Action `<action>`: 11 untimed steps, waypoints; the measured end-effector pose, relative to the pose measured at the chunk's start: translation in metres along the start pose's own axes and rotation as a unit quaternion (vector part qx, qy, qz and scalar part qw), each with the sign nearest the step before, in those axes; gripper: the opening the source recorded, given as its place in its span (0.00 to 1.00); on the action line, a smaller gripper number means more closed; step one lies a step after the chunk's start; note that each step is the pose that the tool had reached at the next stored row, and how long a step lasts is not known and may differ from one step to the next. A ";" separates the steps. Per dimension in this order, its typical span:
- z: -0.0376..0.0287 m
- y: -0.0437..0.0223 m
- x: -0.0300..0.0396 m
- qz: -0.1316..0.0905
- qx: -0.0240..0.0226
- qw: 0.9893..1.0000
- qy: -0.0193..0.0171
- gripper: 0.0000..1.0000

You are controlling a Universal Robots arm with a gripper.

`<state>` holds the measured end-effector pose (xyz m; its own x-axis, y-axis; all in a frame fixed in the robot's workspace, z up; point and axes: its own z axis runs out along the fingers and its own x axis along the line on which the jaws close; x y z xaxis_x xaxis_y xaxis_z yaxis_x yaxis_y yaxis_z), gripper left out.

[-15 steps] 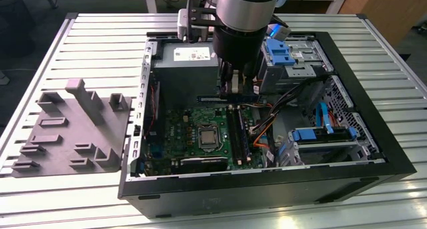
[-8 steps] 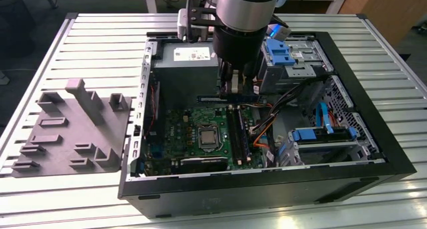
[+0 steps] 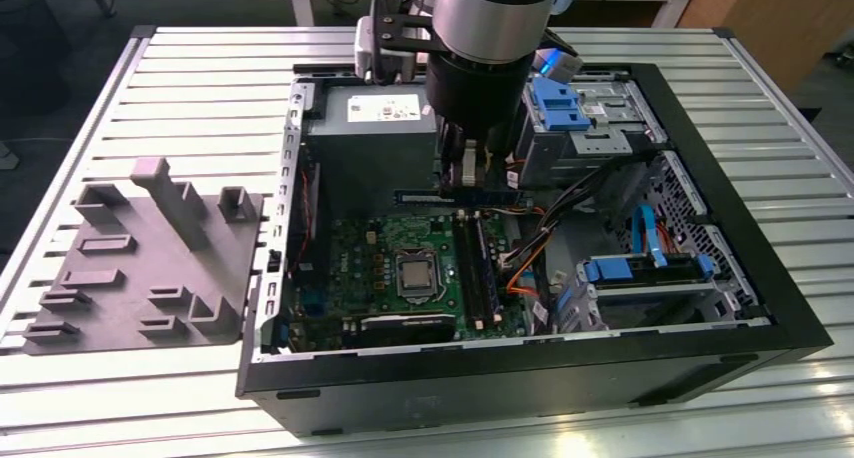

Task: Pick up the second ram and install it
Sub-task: 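Insert the second ram into the second slot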

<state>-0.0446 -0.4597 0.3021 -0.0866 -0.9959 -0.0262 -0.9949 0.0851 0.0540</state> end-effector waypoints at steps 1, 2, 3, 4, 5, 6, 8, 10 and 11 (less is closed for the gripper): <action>0.0000 0.0000 0.0000 0.000 0.000 1.000 0.000 0.12; 0.0000 0.0000 0.0000 0.000 0.000 1.000 0.000 0.12; 0.0000 0.0000 0.0000 0.001 0.000 1.000 0.000 0.12; 0.0000 0.0000 0.0000 0.001 0.000 1.000 0.000 0.12; 0.0000 0.0000 0.0000 0.001 0.000 1.000 0.000 0.12; 0.0000 0.0000 0.0000 0.001 0.000 1.000 0.000 0.12; 0.0000 0.0000 0.0000 0.002 0.000 1.000 0.000 0.12; 0.0000 0.0000 0.0000 0.004 0.000 1.000 0.000 0.12; 0.0000 0.0000 0.0000 0.005 0.000 1.000 0.000 0.12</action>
<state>-0.0446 -0.4597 0.3021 -0.0966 -0.9950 -0.0262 -0.9940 0.0951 0.0539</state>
